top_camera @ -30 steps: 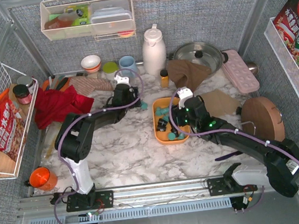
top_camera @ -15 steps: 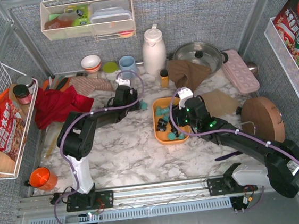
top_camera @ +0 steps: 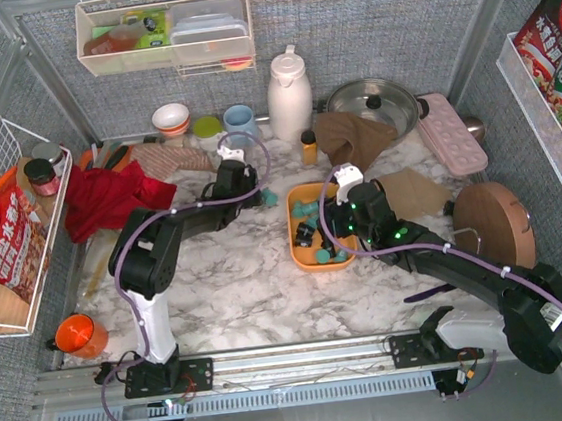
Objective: Mix the coffee capsules in the storage basket
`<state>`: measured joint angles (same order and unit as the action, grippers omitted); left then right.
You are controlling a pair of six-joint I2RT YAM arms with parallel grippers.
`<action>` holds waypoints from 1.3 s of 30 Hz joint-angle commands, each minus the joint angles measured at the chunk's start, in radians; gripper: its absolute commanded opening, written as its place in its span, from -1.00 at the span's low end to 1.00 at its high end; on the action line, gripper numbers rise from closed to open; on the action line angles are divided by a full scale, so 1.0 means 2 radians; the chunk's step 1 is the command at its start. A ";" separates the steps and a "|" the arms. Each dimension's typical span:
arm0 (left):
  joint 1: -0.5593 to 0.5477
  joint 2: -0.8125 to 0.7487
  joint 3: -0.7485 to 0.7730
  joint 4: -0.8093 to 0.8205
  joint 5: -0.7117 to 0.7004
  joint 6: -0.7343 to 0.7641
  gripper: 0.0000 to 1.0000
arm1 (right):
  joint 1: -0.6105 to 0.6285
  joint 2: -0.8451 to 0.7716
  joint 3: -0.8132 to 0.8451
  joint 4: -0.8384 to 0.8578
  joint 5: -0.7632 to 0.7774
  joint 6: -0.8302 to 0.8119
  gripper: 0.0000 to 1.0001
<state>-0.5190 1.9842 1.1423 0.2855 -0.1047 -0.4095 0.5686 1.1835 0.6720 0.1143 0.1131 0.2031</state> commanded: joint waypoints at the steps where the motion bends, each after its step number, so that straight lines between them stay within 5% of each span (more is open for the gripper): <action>1: 0.001 0.014 0.004 0.007 0.007 -0.006 0.19 | 0.000 -0.002 0.001 0.001 -0.004 -0.001 0.32; 8: 0.001 0.018 0.003 0.010 0.014 -0.010 0.17 | 0.000 -0.002 0.001 0.000 -0.004 -0.002 0.32; 16: 0.001 -0.013 -0.024 0.045 0.020 0.008 -0.09 | 0.000 -0.003 0.001 0.000 -0.004 -0.003 0.32; 23: 0.001 -0.094 -0.104 0.133 0.034 0.036 -0.10 | 0.000 -0.005 0.004 -0.006 -0.010 -0.001 0.32; 29: -0.007 -0.172 -0.204 0.236 0.115 0.070 -0.10 | 0.000 -0.029 0.018 -0.035 -0.028 0.006 0.32; 39: -0.062 -0.284 -0.306 0.288 0.150 0.128 -0.09 | 0.001 -0.088 0.054 -0.138 -0.029 0.000 0.32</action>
<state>-0.5995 1.4612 0.5678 0.7609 0.1349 -0.2245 0.5686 1.0313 0.7517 -0.0715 0.0628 0.2028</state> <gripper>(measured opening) 0.527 0.661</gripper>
